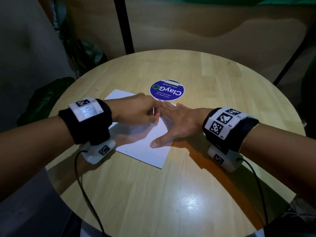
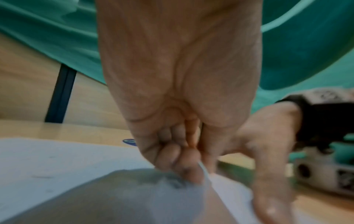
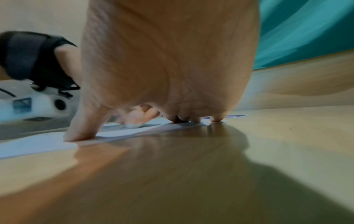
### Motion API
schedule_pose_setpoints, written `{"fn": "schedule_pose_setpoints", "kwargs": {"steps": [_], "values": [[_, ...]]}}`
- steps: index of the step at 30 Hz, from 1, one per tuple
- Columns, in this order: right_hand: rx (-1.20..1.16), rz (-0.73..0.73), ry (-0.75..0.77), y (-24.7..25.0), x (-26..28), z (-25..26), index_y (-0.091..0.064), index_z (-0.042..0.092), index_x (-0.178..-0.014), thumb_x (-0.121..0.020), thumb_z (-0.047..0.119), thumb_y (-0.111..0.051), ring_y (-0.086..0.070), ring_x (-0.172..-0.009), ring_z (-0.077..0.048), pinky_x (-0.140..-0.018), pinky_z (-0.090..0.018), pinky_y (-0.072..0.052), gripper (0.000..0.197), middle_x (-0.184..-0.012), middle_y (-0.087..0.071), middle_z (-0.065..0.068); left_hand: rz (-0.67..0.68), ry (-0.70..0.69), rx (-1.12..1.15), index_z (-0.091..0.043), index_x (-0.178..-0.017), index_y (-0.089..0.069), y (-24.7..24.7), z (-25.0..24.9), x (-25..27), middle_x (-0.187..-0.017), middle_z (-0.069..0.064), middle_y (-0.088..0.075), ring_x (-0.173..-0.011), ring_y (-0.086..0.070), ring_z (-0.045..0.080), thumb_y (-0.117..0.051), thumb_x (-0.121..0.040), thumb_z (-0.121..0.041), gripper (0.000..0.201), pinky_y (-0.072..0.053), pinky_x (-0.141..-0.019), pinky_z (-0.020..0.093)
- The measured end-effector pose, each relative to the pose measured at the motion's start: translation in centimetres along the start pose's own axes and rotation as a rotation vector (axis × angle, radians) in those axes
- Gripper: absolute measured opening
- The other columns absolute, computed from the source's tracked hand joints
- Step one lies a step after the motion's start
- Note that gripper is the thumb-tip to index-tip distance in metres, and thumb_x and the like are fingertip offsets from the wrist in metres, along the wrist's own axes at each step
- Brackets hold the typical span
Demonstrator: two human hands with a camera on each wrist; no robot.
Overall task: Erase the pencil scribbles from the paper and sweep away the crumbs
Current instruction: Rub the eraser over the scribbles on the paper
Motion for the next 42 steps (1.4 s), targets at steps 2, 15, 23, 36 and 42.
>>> {"fn": "schedule_pose_setpoints", "kwargs": {"steps": [2,15,23,36,42], "values": [[-0.003,0.006,-0.004,-0.1,0.0,0.0,0.005,0.034,-0.171,-0.072,0.093,-0.065,0.022,-0.162,-0.011,-0.131,-0.047,0.012,0.135,-0.178,0.02,0.004,0.157,-0.015,0.056,-0.017,-0.097,-0.074,-1.5,-1.0,0.5,-0.07,-0.006,-0.075,-0.065,-0.063,-0.002,-0.07,-0.097,-0.016,0.005,-0.042,-0.06,0.009],[0.02,0.023,0.023,-0.1,-0.1,0.3,0.015,0.038,-0.168,-0.069,0.098,-0.063,0.025,-0.16,-0.009,-0.131,-0.052,0.011,0.14,-0.177,0.022,0.01,0.027,0.051,-0.037,-0.022,-0.098,-0.074,1.0,1.0,0.2,-0.079,-0.006,-0.076,-0.077,-0.067,0.005,-0.069,-0.099,-0.023,0.005,-0.045,-0.065,0.016],[0.042,0.052,-0.007,-0.3,0.2,0.1,0.016,0.033,-0.169,-0.069,0.097,-0.063,0.028,-0.159,-0.007,-0.131,-0.047,0.013,0.143,-0.176,0.026,0.009,0.111,0.056,0.049,-0.021,-0.096,-0.074,0.1,1.6,0.5,-0.079,-0.001,-0.079,-0.068,-0.065,0.001,-0.071,-0.099,-0.022,0.005,-0.048,-0.067,0.019],[0.052,0.094,-0.023,0.5,1.8,1.8,0.005,0.051,-0.167,-0.081,0.085,-0.067,0.026,-0.161,-0.018,-0.131,-0.049,0.013,0.118,-0.176,0.026,0.002,0.0,0.12,-0.025,-0.028,-0.095,-0.072,0.5,2.7,1.7,-0.077,-0.012,-0.076,-0.079,-0.066,0.0,-0.068,-0.099,-0.031,0.006,-0.045,-0.069,0.022],[0.081,0.105,-0.031,0.5,1.7,1.8,0.011,0.05,-0.167,-0.08,0.087,-0.064,0.026,-0.161,-0.018,-0.13,-0.049,0.013,0.121,-0.176,0.027,0.003,-0.026,0.184,-0.058,-0.03,-0.091,-0.073,1.3,3.4,2.0,-0.077,-0.014,-0.076,-0.079,-0.065,0.0,-0.07,-0.097,-0.031,0.007,-0.051,-0.077,0.031]]}}
Point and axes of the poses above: each hand's wrist, its own x-axis away from the middle knuckle, its own y-axis out of the back of the hand, z = x × y, the point moved 8 cm from there along -x, towards the middle knuckle
